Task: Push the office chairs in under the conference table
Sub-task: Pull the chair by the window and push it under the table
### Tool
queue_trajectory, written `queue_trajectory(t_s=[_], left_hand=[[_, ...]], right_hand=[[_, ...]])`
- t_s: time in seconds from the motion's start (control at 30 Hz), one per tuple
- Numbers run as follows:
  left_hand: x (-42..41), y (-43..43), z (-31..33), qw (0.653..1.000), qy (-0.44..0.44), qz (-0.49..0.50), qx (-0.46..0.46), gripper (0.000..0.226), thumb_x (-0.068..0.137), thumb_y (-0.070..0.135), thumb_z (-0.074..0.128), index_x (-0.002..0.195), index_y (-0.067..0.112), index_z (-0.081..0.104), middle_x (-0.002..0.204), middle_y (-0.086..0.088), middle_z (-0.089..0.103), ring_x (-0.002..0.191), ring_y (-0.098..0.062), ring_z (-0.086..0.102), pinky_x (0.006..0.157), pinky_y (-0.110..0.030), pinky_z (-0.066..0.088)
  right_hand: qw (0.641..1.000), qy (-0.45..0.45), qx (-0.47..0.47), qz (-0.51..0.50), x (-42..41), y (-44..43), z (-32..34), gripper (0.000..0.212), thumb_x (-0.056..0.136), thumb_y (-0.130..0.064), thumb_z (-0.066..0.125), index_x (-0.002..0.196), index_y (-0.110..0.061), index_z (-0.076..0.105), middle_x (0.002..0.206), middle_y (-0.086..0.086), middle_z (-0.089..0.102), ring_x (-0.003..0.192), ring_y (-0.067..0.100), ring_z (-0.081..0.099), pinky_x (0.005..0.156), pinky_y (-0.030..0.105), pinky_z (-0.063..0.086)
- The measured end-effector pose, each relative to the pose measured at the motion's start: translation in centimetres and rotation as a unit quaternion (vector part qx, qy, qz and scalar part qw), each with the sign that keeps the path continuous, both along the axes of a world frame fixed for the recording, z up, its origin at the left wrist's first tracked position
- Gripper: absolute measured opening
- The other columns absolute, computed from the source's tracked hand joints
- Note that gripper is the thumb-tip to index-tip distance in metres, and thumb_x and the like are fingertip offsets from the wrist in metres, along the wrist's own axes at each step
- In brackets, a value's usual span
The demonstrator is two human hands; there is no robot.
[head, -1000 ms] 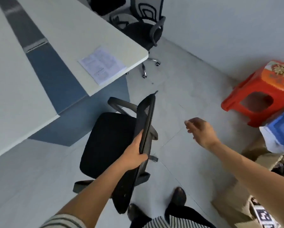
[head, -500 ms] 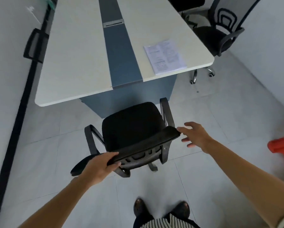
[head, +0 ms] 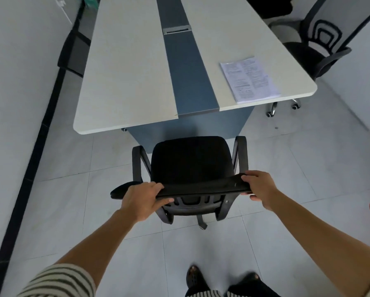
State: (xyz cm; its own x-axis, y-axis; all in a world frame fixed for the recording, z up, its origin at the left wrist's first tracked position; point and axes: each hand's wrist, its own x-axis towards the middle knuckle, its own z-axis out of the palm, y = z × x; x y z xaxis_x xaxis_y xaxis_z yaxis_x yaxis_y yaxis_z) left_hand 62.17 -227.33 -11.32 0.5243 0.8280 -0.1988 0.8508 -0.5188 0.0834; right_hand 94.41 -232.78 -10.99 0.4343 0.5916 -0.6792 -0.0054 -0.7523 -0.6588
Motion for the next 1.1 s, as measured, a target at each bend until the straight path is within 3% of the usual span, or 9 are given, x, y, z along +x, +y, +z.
queue_trajectory(t_s=[0.13,0.33,0.43,0.53,0.63,0.73,0.8,0.9,1.1], left_hand=[[-0.8,3.7,-0.5,1.000,0.008,-0.005,0.010,0.083,0.068,0.081,0.009,0.107,0.027,0.059,0.088,0.008,0.067,0.076,-0.012,0.062,0.067,-0.026,0.052],[-0.1,7.7,-1.0,1.000,0.014,0.009,0.011,0.064,0.079,0.073,0.032,0.111,0.024,0.059,0.093,0.004,0.067,0.080,-0.015,0.062,0.069,-0.026,0.045],[1.3,8.5,-0.7,1.000,-0.006,0.013,-0.011,0.070,0.078,0.074,0.032,0.122,0.025,0.055,0.100,0.005,0.067,0.089,-0.016,0.062,0.080,-0.031,0.047],[2.0,9.2,-0.1,0.990,-0.087,0.083,-0.073,0.068,0.083,0.070,0.029,0.133,0.026,0.046,0.110,0.003,0.067,0.102,-0.021,0.061,0.094,-0.040,0.046],[0.4,10.1,-0.4,0.984,-0.063,0.168,0.003,0.076,0.083,0.070,0.004,0.098,0.024,0.063,0.086,0.001,0.069,0.082,-0.020,0.062,0.091,-0.039,0.045],[0.9,9.1,-1.7,0.944,-0.120,0.306,-0.019,0.065,0.088,0.061,0.021,0.070,0.014,0.063,0.071,-0.004,0.064,0.066,-0.023,0.058,0.068,-0.035,0.047],[3.0,8.7,-2.0,0.919,-0.185,0.349,-0.013,0.057,0.092,0.052,0.036,0.064,0.009,0.061,0.063,-0.006,0.062,0.061,-0.025,0.057,0.057,-0.031,0.041],[5.3,10.0,-2.0,0.911,-0.215,0.353,-0.005,0.044,0.093,0.037,0.048,0.062,0.010,0.061,0.059,-0.007,0.061,0.058,-0.025,0.056,0.056,-0.029,0.037],[6.1,12.1,-1.7,0.925,-0.199,0.324,-0.016,0.050,0.085,0.050,0.036,0.056,0.014,0.055,0.055,-0.007,0.061,0.055,-0.025,0.055,0.056,-0.030,0.040]], right_hand=[[1.000,-0.007,0.004,0.000,-1.3,2.1,0.0,0.023,0.095,-0.015,0.052,0.117,-0.014,0.060,0.101,0.012,0.067,0.062,0.020,0.068,0.051,0.024,0.045],[1.000,-0.013,0.019,-0.020,-0.9,5.6,-0.7,0.023,0.094,-0.014,0.053,0.116,-0.016,0.060,0.105,0.012,0.067,0.072,0.024,0.069,0.052,0.026,0.048],[0.996,-0.076,0.037,-0.014,0.6,7.3,-1.7,0.026,0.093,-0.016,0.052,0.117,-0.017,0.062,0.105,0.009,0.064,0.082,0.024,0.062,0.066,0.033,0.057],[0.989,-0.125,0.082,-0.003,2.7,8.9,-2.0,0.031,0.092,-0.018,0.049,0.121,-0.019,0.060,0.106,0.005,0.064,0.085,0.021,0.060,0.060,0.024,0.051],[0.984,-0.139,0.107,0.000,5.6,10.4,-2.2,0.032,0.092,-0.016,0.048,0.121,-0.017,0.061,0.105,0.003,0.064,0.091,0.020,0.059,0.067,0.024,0.047],[0.983,-0.136,0.120,0.023,8.5,12.6,-2.5,0.029,0.092,-0.015,0.049,0.116,-0.012,0.066,0.103,0.006,0.067,0.097,0.023,0.060,0.076,0.028,0.046],[0.983,-0.129,0.127,0.020,10.2,14.3,-2.6,0.027,0.092,-0.014,0.050,0.110,-0.010,0.069,0.101,0.007,0.068,0.099,0.026,0.060,0.078,0.029,0.047],[0.985,-0.120,0.124,0.027,12.2,16.2,-2.2,0.026,0.091,-0.012,0.049,0.106,-0.008,0.070,0.098,0.008,0.066,0.098,0.026,0.059,0.078,0.030,0.045],[0.986,-0.111,0.119,0.036,14.1,17.3,-2.7,0.028,0.092,-0.009,0.043,0.097,-0.012,0.070,0.096,0.009,0.066,0.095,0.025,0.057,0.076,0.032,0.044]])
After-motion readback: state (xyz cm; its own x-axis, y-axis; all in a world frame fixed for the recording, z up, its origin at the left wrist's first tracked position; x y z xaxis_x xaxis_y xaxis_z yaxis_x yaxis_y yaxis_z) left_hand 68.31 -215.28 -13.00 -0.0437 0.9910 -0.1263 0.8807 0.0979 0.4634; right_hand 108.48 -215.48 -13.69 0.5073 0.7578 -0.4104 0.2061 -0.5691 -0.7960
